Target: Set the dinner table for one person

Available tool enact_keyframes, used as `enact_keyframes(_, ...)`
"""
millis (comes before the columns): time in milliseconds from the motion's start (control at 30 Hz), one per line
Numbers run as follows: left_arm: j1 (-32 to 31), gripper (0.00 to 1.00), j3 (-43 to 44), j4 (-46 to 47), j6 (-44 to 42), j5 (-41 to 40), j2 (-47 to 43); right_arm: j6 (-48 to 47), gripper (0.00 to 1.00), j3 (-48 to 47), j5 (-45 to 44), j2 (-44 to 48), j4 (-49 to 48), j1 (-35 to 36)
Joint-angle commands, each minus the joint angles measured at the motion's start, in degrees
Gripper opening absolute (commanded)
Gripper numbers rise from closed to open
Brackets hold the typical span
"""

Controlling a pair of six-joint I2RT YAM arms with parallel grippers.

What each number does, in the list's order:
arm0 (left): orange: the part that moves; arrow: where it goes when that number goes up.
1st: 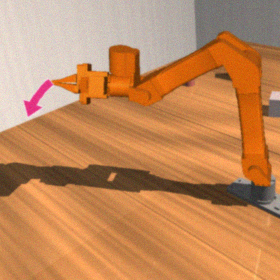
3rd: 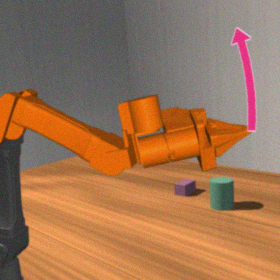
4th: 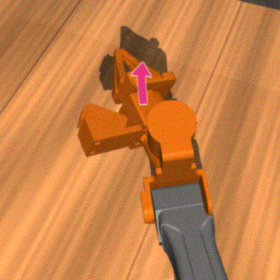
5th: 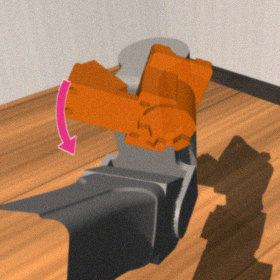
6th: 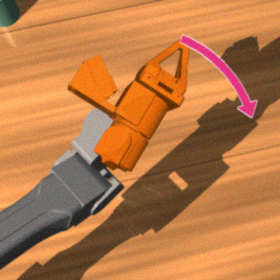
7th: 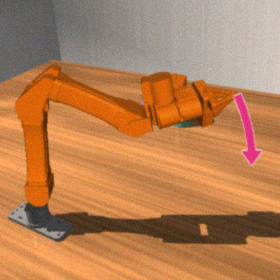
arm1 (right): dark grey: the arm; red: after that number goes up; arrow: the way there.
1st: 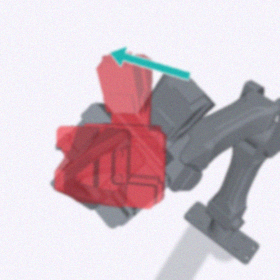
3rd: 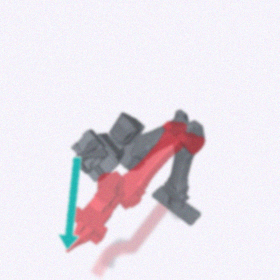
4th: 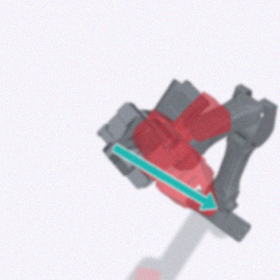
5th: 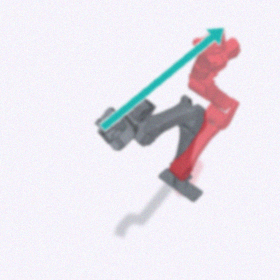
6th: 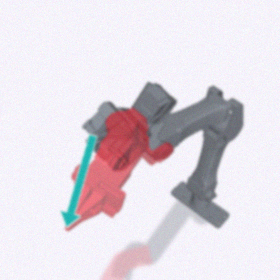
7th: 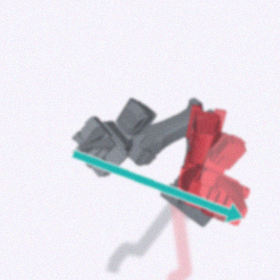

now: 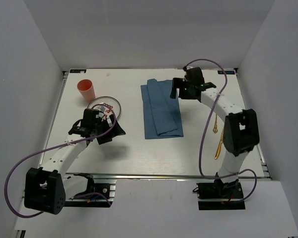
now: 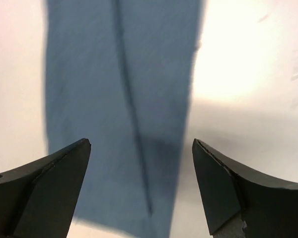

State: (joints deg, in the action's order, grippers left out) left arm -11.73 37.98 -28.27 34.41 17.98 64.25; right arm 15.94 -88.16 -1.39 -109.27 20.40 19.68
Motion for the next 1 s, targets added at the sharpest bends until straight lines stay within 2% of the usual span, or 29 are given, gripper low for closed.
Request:
enact_keyframes(0,-0.23,0.98,1.57,1.29,-1.19,1.53,-1.23,0.66,0.88,11.82,11.72,7.22,-5.36,1.32)
enact_keyframes(100,-0.23,0.98,2.37,0.59,-1.89,2.23,-1.75,1.72,0.83,21.14,19.55,9.94,-11.32,1.15)
enact_keyframes(200,-0.75,0.98,2.28,0.76,-2.42,4.08,-2.02,2.95,0.79,27.31,23.44,11.53,-16.69,1.24)
enact_keyframes(433,-0.75,0.98,0.87,1.11,-2.51,5.23,-3.33,3.48,0.73,31.03,22.22,9.17,-19.70,1.15)
enact_keyframes(667,-1.28,0.98,0.69,0.94,-2.33,4.43,-3.69,5.32,0.58,32.61,22.66,6.45,-22.25,1.24)
enact_keyframes(767,-1.28,0.98,0.87,0.85,-2.42,4.35,-3.60,5.85,0.55,33.14,21.52,6.27,-21.99,1.24)
enact_keyframes(967,-1.28,0.98,1.49,0.59,-2.42,4.00,-3.17,6.99,0.58,34.71,15.81,8.90,-20.76,1.24)
